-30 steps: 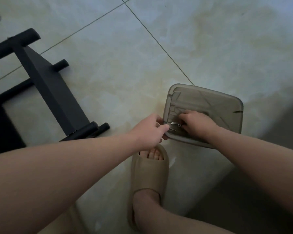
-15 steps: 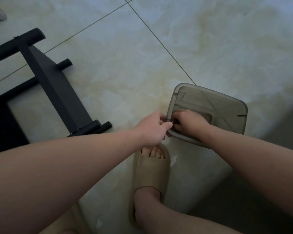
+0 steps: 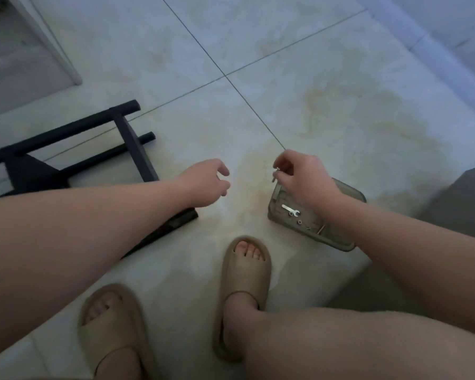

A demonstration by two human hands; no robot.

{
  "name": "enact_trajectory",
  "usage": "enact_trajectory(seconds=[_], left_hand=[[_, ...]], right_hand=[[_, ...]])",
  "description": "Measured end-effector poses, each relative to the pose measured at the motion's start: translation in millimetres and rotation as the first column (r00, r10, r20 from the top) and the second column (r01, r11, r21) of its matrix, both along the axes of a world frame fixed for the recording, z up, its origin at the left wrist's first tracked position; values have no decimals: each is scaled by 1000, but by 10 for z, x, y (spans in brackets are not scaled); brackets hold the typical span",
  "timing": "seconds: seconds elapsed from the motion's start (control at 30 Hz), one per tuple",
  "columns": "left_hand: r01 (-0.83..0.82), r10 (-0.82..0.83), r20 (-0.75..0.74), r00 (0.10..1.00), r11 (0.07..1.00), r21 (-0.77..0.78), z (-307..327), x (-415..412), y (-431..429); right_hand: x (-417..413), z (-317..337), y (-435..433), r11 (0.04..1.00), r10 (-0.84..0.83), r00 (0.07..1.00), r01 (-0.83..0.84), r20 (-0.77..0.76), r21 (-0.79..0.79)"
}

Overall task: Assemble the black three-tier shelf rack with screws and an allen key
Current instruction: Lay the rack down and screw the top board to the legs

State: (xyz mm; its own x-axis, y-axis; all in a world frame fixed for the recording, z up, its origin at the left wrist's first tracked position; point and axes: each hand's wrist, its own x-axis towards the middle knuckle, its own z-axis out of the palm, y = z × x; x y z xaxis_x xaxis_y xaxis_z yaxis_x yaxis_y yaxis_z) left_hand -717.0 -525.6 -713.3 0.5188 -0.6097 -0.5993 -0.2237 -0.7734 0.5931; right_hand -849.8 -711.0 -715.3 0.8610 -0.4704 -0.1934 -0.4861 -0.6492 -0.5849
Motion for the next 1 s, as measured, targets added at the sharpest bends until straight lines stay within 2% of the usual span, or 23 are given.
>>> enact_trajectory(seconds=[0.17, 0.27, 0.47, 0.7, 0.8, 0.87, 1.0], left_hand=[[-116, 115, 122, 986, 993, 6, 311, 380, 725], [-150, 145, 145, 979, 988, 30, 382, 519, 1152], [-239, 238, 22, 971, 967, 93, 183, 705, 1655], [-282, 309, -261, 915, 950, 138, -451, 595, 1611], [-290, 306, -310, 900, 952, 97, -601, 560, 1575], [-351, 339, -374, 863, 936, 40, -655, 542, 1572], [-405, 321, -540, 778, 914, -41, -721, 469, 1599]], right_hand=[[339, 388, 642, 990, 140, 990, -140, 28, -9], [563, 423, 1015, 980, 185, 983, -185, 3, 73], [863, 181, 1474, 960, 210, 976, -194, -60, 200], [851, -274, 1667, 896, 88, 996, -79, 0, 438], [801, -386, 1647, 855, 8, 996, -52, 87, 515], [743, -433, 1621, 838, -21, 988, -67, 154, 542], [543, -530, 1607, 816, -13, 984, -93, 180, 570]])
